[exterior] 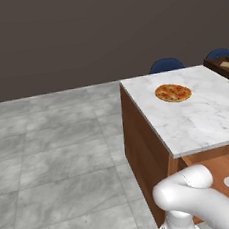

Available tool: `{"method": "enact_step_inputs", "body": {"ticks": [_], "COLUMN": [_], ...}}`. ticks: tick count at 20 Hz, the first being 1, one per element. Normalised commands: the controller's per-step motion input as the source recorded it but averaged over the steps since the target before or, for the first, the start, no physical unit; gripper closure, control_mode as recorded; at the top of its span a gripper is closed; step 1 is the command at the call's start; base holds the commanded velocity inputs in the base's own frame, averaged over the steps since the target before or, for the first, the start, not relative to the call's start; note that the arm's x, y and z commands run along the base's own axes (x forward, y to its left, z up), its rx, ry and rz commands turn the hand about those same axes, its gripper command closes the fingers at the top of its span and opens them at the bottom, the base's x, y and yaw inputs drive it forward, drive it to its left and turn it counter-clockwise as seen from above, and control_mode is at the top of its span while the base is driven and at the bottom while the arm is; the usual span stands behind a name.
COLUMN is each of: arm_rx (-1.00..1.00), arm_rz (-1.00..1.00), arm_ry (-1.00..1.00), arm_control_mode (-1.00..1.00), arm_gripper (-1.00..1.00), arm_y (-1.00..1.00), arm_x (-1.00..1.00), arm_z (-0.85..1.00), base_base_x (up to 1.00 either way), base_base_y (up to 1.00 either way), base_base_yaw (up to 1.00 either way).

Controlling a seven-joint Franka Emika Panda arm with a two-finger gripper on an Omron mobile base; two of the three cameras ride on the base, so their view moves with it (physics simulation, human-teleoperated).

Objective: Take the pizza cutter from the drawer on the right and place it on the dining counter for cutting.

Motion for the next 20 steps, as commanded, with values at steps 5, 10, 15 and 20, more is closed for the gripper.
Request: {"method": "enact_step_inputs", "body": {"ticks": [5,10,15,20], "arm_rx": [0.0,0.0,0.0,0.0], "arm_rz": [0.03,0.03,0.0,0.0], "arm_ry": [-0.01,0.0,0.0,0.0], "arm_control_mode": [-1.0,-1.0,-1.0,-1.0], "arm_gripper": [1.0,1.0,1.0,1.0], "arm_y": [0.06,0.09,0.28,0.29], "arm_x": [-0.08,-0.19,-0.14,-0.21], "arm_z": [0.75,0.62,0.74,0.76], "base_base_x": [0.0,0.0,0.0,0.0], "base_base_y": [0.0,0.0,0.0,0.0], "base_base_yaw": [0.0,0.0,0.0,0.0]}}
